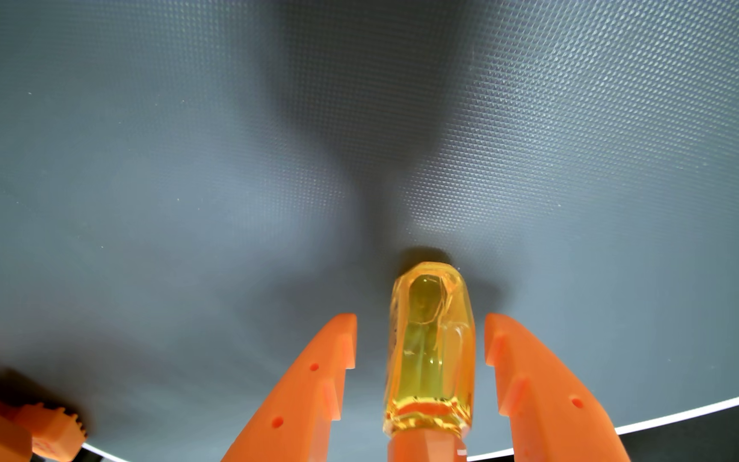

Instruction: Grab the eyedrops

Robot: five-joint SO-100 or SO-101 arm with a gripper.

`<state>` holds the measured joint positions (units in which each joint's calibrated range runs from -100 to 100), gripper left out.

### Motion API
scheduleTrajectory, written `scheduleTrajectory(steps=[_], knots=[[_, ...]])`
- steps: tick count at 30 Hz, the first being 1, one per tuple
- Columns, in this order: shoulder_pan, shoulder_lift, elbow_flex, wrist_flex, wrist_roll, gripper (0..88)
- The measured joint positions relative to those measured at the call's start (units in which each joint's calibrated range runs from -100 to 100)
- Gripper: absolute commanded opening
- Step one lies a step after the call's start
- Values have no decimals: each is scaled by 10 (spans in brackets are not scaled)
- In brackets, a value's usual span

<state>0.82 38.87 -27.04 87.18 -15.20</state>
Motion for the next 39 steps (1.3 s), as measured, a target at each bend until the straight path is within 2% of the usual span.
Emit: scheduleTrajectory(steps=[2, 6, 8, 22, 29, 35, 39], knots=[[0, 0, 0, 0, 0, 153], [0, 0, 0, -6, 0, 36], [0, 0, 0, -10, 0, 8], [0, 0, 0, -11, 1, 9], [4, 0, -27, -8, 17, 7], [7, -12, -76, 41, 29, 7], [15, -36, -97, 78, 53, 7]])
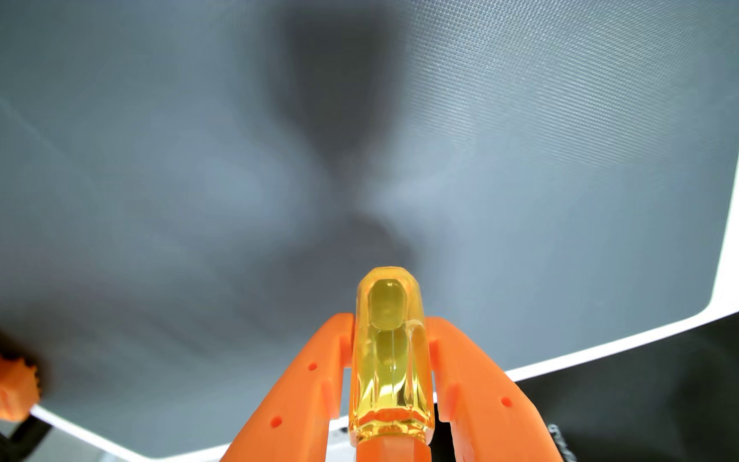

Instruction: Grab the eyedrops

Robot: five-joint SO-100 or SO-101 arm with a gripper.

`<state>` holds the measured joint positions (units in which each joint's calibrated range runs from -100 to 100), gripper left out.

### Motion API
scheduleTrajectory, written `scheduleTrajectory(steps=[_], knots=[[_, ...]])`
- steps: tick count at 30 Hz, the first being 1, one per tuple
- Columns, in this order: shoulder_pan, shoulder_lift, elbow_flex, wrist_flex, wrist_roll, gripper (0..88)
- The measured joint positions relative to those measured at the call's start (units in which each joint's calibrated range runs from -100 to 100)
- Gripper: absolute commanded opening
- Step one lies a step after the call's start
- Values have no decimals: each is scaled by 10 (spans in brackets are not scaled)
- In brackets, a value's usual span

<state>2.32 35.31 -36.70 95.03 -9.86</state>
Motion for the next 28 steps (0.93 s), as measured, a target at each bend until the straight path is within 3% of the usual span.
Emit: scheduleTrajectory(steps=[15, 28], knots=[[-34, -94, -21, 39, 107, 6], [-45, -100, -21, 39, 128, 6]])
